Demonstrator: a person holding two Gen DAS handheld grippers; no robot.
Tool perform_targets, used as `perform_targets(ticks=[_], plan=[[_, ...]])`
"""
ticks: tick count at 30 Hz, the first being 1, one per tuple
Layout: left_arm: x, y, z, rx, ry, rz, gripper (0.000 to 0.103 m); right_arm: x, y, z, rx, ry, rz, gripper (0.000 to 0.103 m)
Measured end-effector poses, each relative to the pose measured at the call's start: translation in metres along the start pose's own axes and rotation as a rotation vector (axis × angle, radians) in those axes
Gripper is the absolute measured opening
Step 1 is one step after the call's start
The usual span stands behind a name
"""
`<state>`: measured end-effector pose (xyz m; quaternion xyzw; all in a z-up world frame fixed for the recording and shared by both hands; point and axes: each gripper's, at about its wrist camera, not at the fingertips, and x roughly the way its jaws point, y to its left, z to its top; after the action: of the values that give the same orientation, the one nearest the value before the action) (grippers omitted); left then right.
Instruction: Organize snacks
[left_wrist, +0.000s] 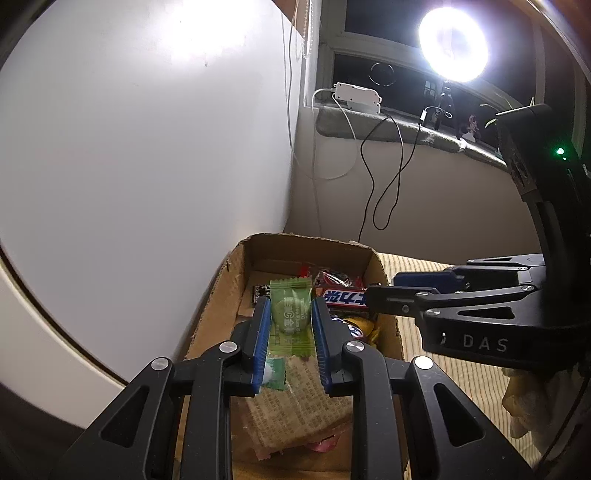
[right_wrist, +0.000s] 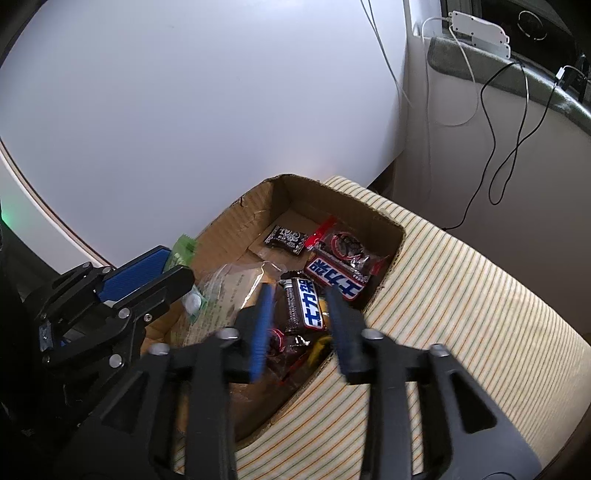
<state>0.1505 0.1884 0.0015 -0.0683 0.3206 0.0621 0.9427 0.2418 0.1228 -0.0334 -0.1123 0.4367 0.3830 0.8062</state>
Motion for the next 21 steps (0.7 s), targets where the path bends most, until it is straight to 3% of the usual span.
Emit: perform_targets(ticks=[5, 7, 10, 14, 16, 21], plan=[[-0.006, 0.001, -0.002, 0.000, -0.008, 0.007, 0.024, -0.009, 0.001, -0.004, -0.016, -0.014, -0.008, 0.049], [-0.009, 0.002, -0.002, -0.004, -0.013, 0.008, 0.030, -0.012, 0.002, -0.007, -0.025, -0.020, -0.021, 0.062], [-0.013, 0.002, -0.004, -0.004, -0.017, 0.011, 0.030, -0.019, 0.003, -0.011, -0.040, -0.042, -0.042, 0.069], [-0.020, 0.003, -0.006, -0.014, -0.030, 0.021, 0.044, -0.027, 0.004, -0.018, -0.055, -0.058, -0.058, 0.074], [-0.025, 0.003, -0.008, -0.022, -0.037, 0.017, 0.045, -0.033, 0.005, -0.023, -0.061, -0.075, -0.070, 0.079], [-0.044, 0.001, -0.014, -0.034, -0.070, 0.027, 0.060, -0.052, 0.009, -0.042, -0.079, -0.141, -0.127, 0.087]])
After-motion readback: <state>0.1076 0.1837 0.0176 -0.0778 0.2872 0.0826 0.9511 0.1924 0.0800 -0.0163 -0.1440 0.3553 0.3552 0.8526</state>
